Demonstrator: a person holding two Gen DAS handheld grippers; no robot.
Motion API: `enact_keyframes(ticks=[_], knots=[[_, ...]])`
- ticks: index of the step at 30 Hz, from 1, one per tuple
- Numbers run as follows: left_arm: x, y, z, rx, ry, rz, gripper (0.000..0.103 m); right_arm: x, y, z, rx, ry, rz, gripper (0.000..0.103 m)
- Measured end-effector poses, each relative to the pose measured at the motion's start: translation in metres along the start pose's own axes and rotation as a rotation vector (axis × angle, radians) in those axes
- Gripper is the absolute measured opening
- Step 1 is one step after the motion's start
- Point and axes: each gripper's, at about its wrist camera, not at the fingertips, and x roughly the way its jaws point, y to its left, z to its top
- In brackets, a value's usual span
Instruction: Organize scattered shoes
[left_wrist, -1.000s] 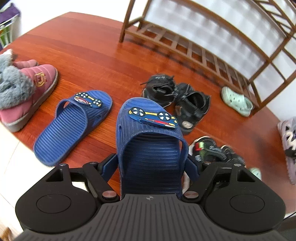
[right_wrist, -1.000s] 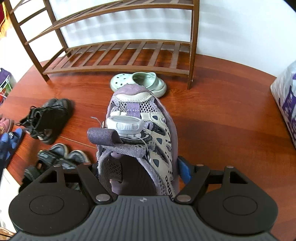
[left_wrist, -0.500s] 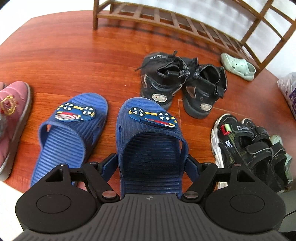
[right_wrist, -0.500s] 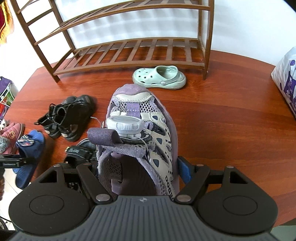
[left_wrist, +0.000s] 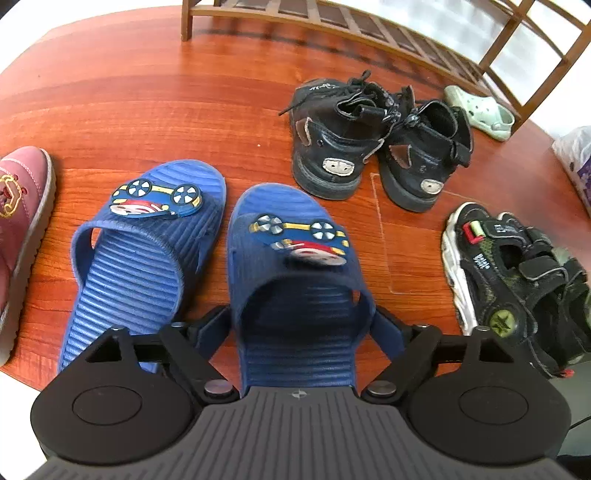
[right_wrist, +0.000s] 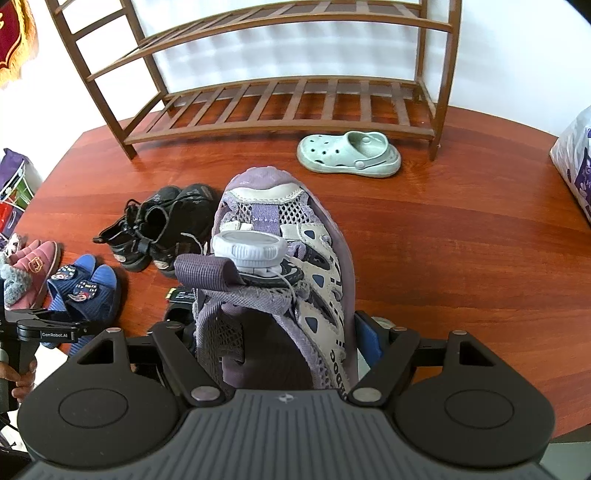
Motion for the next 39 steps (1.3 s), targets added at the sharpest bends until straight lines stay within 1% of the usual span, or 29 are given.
enact_keyframes(ticks=[5, 8, 11, 19, 26, 34, 39], knots=[[-0.019, -0.003, -0.004, 0.013, -0.021, -0.025, 0.088, 0.000, 0.023, -0.002, -0.021, -0.003, 0.011, 0.081], [-0.038, -0.003, -0.008, 0.015, -0.033, -0.039, 0.088, 0.000, 0.034, -0.002, -0.034, -0.002, 0.013, 0.081], [-0.055, -0.001, -0.010, 0.014, -0.047, -0.047, 0.088, 0.003, 0.055, -0.002, -0.054, -0.003, 0.025, 0.081], [-0.116, 0.012, -0.017, -0.040, -0.085, -0.048, 0.088, 0.009, 0.106, 0.000, -0.111, -0.011, 0.070, 0.081], [-0.154, 0.017, -0.021, -0.037, -0.116, -0.011, 0.088, 0.018, 0.145, 0.003, -0.175, -0.002, 0.117, 0.081], [-0.184, 0.034, -0.029, -0.099, -0.169, 0.041, 0.089, 0.033, 0.194, 0.008, -0.286, 0.026, 0.189, 0.081], [-0.199, 0.052, -0.035, -0.146, -0.195, 0.076, 0.089, 0.048, 0.227, 0.017, -0.358, 0.046, 0.230, 0.081]])
